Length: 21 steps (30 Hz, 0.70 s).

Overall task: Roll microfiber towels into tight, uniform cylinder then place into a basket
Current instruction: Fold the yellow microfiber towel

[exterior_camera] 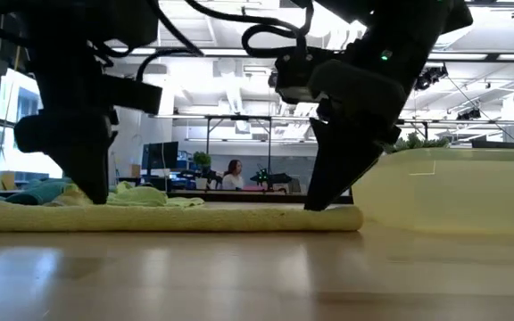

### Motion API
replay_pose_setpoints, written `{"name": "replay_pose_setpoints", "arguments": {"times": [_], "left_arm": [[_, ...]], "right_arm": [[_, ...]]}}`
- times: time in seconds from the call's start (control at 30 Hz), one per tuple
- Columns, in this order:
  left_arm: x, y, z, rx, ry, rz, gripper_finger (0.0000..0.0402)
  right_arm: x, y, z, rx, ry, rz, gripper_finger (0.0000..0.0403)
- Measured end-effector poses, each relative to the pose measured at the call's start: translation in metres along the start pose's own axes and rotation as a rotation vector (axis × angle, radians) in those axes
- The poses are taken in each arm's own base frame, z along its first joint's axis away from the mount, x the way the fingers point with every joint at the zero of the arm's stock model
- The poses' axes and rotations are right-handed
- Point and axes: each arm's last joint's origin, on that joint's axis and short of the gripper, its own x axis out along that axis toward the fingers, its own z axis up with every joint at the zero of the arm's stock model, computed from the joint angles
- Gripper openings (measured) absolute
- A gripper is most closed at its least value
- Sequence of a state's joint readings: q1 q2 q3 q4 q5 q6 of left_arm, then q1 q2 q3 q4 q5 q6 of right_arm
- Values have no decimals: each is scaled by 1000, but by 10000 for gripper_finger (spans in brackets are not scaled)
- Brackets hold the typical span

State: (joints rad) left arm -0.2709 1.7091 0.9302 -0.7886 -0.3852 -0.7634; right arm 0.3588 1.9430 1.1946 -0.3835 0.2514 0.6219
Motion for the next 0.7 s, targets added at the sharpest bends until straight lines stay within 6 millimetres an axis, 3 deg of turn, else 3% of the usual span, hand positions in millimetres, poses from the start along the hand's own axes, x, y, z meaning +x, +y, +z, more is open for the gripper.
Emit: {"name": "replay_pose_setpoints", "arguments": {"times": [0.33, 0.7], "left_arm": [[1, -9, -8, 2, 110, -97, 110], [-13, -38, -25, -206, 145, -261, 110]], "right_arm": [[14, -8, -1, 7, 30, -56, 66], [28, -41, 14, -98, 23, -176, 66]]}}
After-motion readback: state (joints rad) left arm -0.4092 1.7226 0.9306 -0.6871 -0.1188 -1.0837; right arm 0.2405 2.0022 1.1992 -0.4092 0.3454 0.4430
